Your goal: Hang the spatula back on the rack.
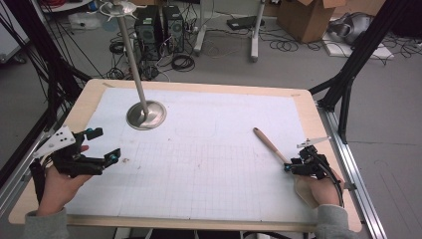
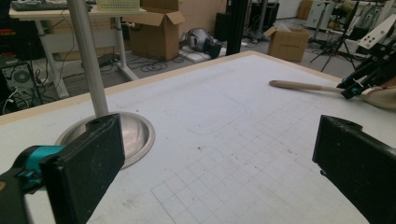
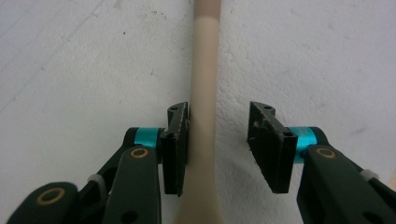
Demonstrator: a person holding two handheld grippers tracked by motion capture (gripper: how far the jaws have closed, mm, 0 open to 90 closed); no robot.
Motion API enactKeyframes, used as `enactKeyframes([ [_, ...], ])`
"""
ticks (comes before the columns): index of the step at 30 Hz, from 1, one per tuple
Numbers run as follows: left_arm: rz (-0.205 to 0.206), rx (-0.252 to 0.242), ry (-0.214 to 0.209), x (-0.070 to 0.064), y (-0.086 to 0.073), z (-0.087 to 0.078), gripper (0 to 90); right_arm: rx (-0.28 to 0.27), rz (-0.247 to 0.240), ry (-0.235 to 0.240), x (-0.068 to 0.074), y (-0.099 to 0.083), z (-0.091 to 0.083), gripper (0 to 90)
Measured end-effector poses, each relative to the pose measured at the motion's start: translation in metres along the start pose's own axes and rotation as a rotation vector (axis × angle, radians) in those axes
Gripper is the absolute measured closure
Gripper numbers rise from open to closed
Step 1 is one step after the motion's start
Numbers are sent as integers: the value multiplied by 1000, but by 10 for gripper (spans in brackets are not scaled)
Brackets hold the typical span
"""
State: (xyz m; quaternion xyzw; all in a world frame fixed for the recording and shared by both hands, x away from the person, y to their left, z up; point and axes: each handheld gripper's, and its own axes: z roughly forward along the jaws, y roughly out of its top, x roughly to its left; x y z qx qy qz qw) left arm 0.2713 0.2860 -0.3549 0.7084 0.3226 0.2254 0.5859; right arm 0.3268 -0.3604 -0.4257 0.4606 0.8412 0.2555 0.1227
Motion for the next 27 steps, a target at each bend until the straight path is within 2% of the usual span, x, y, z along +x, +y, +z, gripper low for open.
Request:
enactKeyframes([
  [1, 0, 0, 0, 0, 0, 0, 28, 0, 0, 0, 0, 0, 0, 590],
  [2, 0, 0, 0, 0, 0, 0, 28, 2, -3, 6, 2, 0, 0, 641],
  [3, 0, 0, 0, 0, 0, 0, 28, 2, -3, 6, 2, 0, 0, 641],
  [4, -1, 0, 0, 0, 0, 0, 28, 7, -9, 7, 4, 1, -1, 694],
  [5, -3, 0, -1, 0, 0, 0, 28, 7, -9, 7, 4, 1, -1, 694],
  [7, -3, 4, -5, 0, 0, 1, 28, 6, -24, 17, 6, 1, -1, 751],
  [9, -5, 7, -8, 0, -1, 2, 28, 8, -22, 14, 7, 1, 0, 754],
  [10, -7, 12, -13, 0, -1, 3, 28, 7, 4, 24, 6, 1, -1, 763],
  [17, -3, 12, -9, 0, 0, 3, 28, 3, 48, 39, 4, 1, -1, 780],
  [19, 0, -1, -3, 0, 0, 2, 28, 8, 30, 44, 5, 1, -1, 781],
  [24, -3, -3, 0, 1, 0, 1, 28, 3, 38, 56, 3, 1, -1, 783],
  [27, 2, -6, -13, 1, 0, 0, 28, -5, 42, 68, 3, 1, -2, 783],
])
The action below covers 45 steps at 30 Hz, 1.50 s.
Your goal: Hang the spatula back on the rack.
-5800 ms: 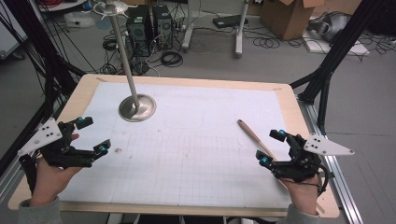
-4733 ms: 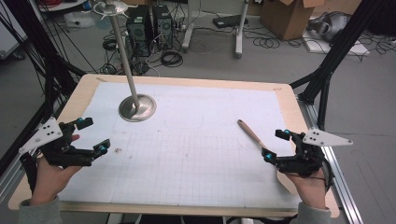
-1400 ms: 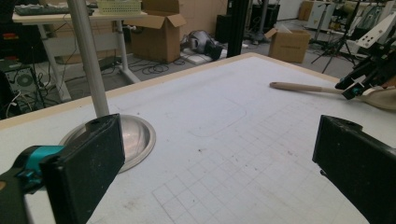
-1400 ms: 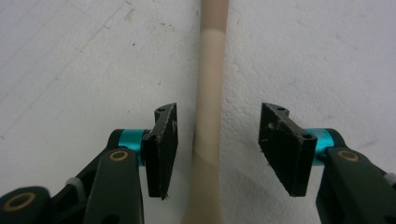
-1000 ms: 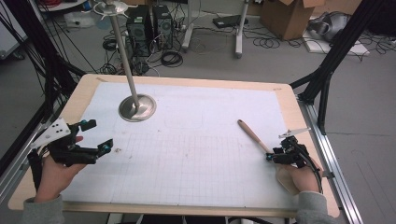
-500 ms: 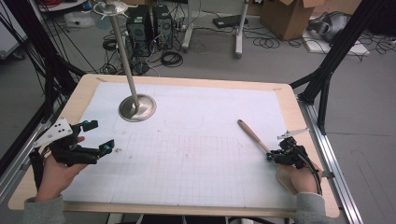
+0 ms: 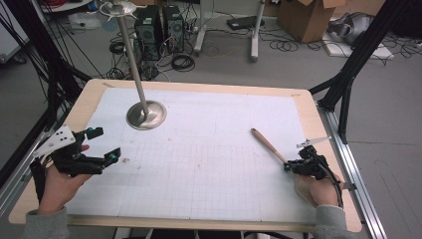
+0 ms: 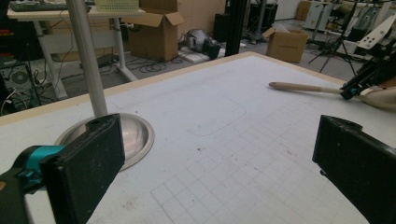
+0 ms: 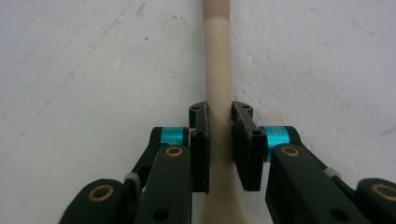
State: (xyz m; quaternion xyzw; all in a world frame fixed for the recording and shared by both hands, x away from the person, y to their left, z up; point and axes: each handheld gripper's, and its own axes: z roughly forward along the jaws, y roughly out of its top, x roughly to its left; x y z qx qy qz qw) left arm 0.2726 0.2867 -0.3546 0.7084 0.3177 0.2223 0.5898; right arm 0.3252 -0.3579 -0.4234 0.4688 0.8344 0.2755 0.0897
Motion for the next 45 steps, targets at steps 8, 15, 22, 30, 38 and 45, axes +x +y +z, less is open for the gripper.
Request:
enactKeyframes([
  [8, -6, 0, 7, 1, 0, -2, 28, -41, -2, 18, 4, 6, -6, 784],
  [15, -16, -38, -16, 0, 1, -6, 28, -81, -24, 21, 12, 18, -12, 784],
  [22, -17, -35, -4, 2, 0, -11, 28, -127, -49, 38, 23, 32, -14, 784],
  [30, -29, -42, 2, 3, -1, -17, 28, -119, -103, 53, 36, 53, -15, 783],
  [38, -44, -45, 12, 4, -4, -22, 28, -155, -117, 78, 47, 73, -19, 783],
  [45, -78, -68, -15, 4, -5, -29, 28, -168, -153, 78, 61, 96, -17, 783],
])
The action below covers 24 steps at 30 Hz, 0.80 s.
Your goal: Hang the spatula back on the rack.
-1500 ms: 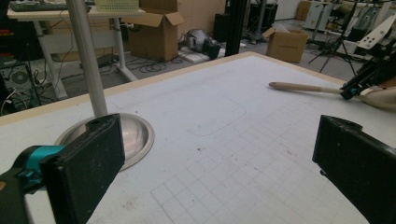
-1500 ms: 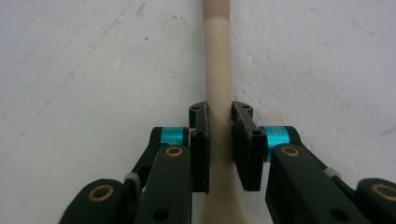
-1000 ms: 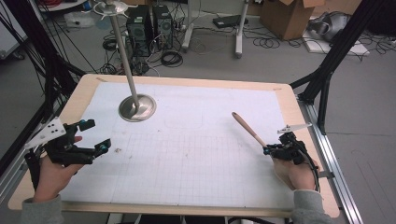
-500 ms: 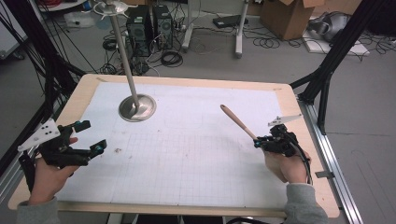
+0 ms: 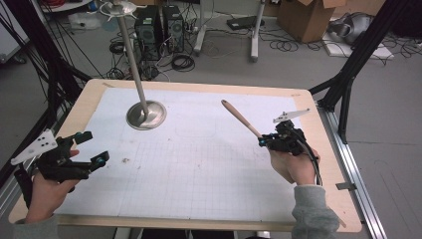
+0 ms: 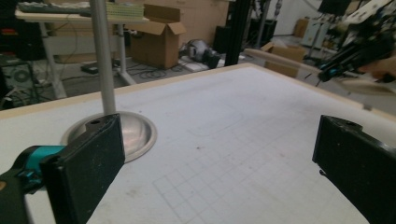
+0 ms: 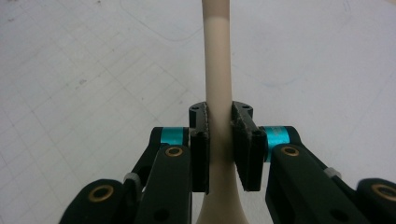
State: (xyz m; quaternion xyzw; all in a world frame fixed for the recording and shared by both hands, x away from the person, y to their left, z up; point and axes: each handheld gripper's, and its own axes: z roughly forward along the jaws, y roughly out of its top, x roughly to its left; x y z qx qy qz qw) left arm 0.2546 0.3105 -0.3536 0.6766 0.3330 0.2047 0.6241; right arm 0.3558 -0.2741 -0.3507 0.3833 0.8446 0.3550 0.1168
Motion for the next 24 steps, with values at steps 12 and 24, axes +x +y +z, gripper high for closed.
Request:
enactKeyframes([
  [12, -7, 4, 59, 7, -5, -17, 28, -63, -24, 42, 18, 41, 6, 783],
  [24, 7, 31, 83, 4, -9, -19, 28, -111, -81, 75, 36, 81, 18, 783],
])
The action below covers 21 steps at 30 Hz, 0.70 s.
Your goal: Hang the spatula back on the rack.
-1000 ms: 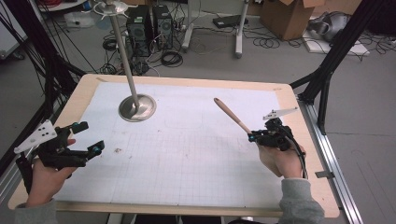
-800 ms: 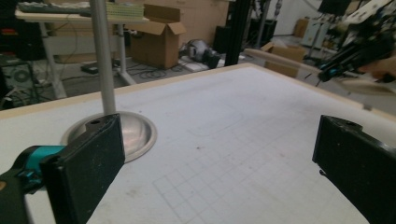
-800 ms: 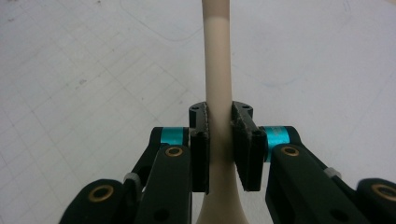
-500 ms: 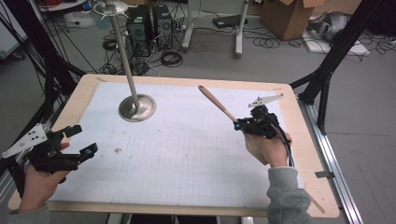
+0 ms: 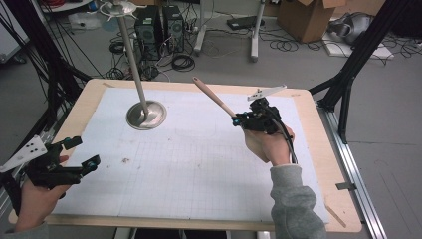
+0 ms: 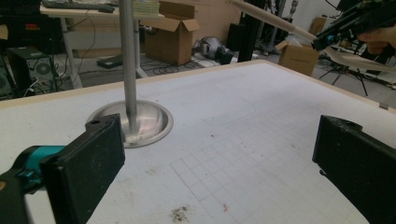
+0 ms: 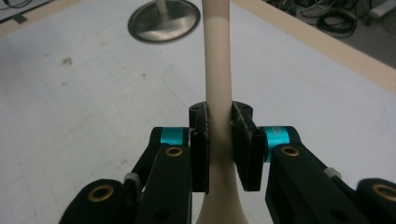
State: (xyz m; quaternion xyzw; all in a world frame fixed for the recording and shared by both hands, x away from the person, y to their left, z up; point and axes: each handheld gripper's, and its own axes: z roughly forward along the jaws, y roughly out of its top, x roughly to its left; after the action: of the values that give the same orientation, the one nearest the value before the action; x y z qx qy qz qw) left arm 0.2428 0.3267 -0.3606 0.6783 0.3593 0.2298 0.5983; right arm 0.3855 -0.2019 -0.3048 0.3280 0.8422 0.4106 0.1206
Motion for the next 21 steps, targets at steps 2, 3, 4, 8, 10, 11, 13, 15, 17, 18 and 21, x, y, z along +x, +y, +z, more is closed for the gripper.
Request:
enactKeyframes([
  [2, -6, 3, 2, 0, -2, -1, 28, -8, -11, 2, 4, 7, 2, 783],
  [3, -3, 3, 4, 1, -2, -2, 28, -7, -16, 3, 6, 11, 3, 783],
  [4, -9, 3, 4, 1, -2, -3, 28, -6, -20, 3, 7, 14, 4, 783],
  [8, -13, -10, 8, 2, -2, -9, 28, -7, -28, 16, 10, 24, 5, 783],
  [10, -21, -21, 21, 4, -2, -14, 28, -14, -39, 18, 13, 34, 6, 783],
  [11, -21, -21, 21, 4, -2, -14, 28, -14, -39, 18, 13, 34, 6, 783],
  [13, -22, -22, 29, 6, -2, -17, 28, -22, -46, 25, 15, 43, 7, 783],
  [15, -26, -24, 37, 7, -3, -20, 28, -28, -50, 30, 17, 49, 7, 784],
  [17, -24, -23, 37, 7, -4, -21, 28, -36, -63, 30, 19, 54, 8, 783],
  [18, -24, -22, 39, 7, -4, -22, 28, -40, -67, 33, 19, 56, 8, 784],
  [21, -25, -18, 42, 7, -5, -23, 28, -37, -94, 49, 22, 63, 9, 783],
])
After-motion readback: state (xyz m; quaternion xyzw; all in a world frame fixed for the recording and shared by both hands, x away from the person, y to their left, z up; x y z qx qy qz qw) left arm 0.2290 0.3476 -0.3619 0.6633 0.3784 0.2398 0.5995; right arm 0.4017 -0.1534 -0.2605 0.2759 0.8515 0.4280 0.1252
